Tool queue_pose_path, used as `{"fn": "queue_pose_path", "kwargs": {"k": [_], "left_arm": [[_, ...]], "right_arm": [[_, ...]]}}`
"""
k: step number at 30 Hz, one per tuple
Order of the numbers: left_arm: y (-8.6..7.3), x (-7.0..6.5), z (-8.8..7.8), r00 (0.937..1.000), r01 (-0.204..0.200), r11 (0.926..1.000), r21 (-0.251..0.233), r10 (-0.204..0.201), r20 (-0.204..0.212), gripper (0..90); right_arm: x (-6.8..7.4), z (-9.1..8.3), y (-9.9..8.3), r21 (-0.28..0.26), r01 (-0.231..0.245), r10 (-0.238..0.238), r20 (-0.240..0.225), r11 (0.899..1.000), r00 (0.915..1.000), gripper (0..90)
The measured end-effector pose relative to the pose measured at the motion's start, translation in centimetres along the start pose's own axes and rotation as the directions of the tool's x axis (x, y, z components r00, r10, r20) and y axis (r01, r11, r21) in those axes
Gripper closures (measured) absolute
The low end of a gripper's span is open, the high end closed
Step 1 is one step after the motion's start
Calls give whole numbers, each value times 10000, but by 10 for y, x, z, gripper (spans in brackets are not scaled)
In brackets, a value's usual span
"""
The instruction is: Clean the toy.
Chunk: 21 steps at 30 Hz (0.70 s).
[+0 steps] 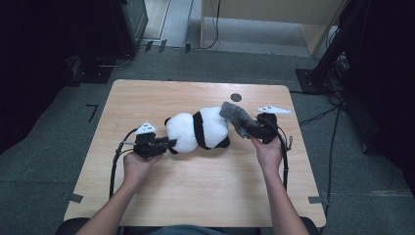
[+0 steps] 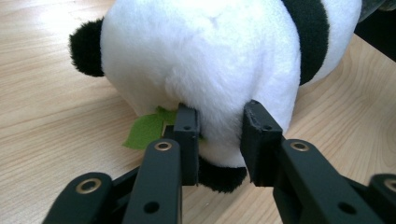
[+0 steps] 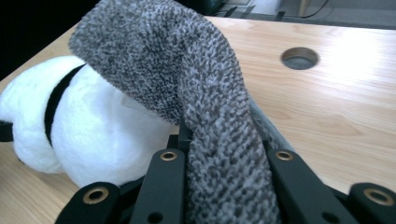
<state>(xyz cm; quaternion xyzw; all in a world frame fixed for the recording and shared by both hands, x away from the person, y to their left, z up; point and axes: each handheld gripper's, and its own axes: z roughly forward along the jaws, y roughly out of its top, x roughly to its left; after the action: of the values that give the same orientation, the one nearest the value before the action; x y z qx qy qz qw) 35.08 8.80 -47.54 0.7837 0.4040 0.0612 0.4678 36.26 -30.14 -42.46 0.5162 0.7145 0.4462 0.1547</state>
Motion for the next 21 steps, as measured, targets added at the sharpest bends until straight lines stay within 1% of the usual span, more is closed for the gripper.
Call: {"fn": "queue_pose_path", "kwargs": {"k": [2, 5, 7, 8, 10, 13, 15, 16, 19, 21], "left_arm": [[0, 1, 1, 10000, 14, 10000, -73, -13, 75, 624], [-1, 1, 3, 9995, -302, 9994, -156, 302, 18, 490], [-1, 0, 3, 9991, -429, 9990, -124, 429, 31, 430], [-1, 0, 3, 9987, -514, 9986, -102, 515, 32, 407], [0, 1, 2, 9984, -557, 9984, -71, 558, 91, 387], [3, 4, -2, 9986, -419, 9991, -11, 419, 313, 380], [6, 7, -7, 9980, -361, 9991, -205, 371, 514, 370], [8, 9, -9, 9976, -426, 9989, -194, 436, 545, 359], [16, 15, -13, 9947, -801, 9965, -231, 814, 627, 340], [21, 19, -14, 9925, -1051, 9940, -311, 1068, 588, 330]], "right_arm": [[4, 8, 0, 242, 50, -46, -167, 9997, 9998, 767], [11, 19, -2, 488, 263, -247, -337, 9985, 9991, 767], [16, 26, -4, 632, 376, -356, -323, 9973, 9988, 765], [18, 28, -4, 640, 527, -512, -245, 9966, 9984, 765], [19, 29, -4, 628, 524, -509, -251, 9967, 9984, 765], [16, 28, -3, 629, 512, -494, -298, 9967, 9983, 765], [15, 28, -3, 633, 517, -499, -300, 9967, 9983, 765], [15, 28, -3, 651, 538, -520, -290, 9964, 9982, 765], [16, 28, -2, 712, 544, -525, -284, 9960, 9982, 765], [16, 29, -1, 717, 621, -602, -278, 9955, 9978, 765]]}}
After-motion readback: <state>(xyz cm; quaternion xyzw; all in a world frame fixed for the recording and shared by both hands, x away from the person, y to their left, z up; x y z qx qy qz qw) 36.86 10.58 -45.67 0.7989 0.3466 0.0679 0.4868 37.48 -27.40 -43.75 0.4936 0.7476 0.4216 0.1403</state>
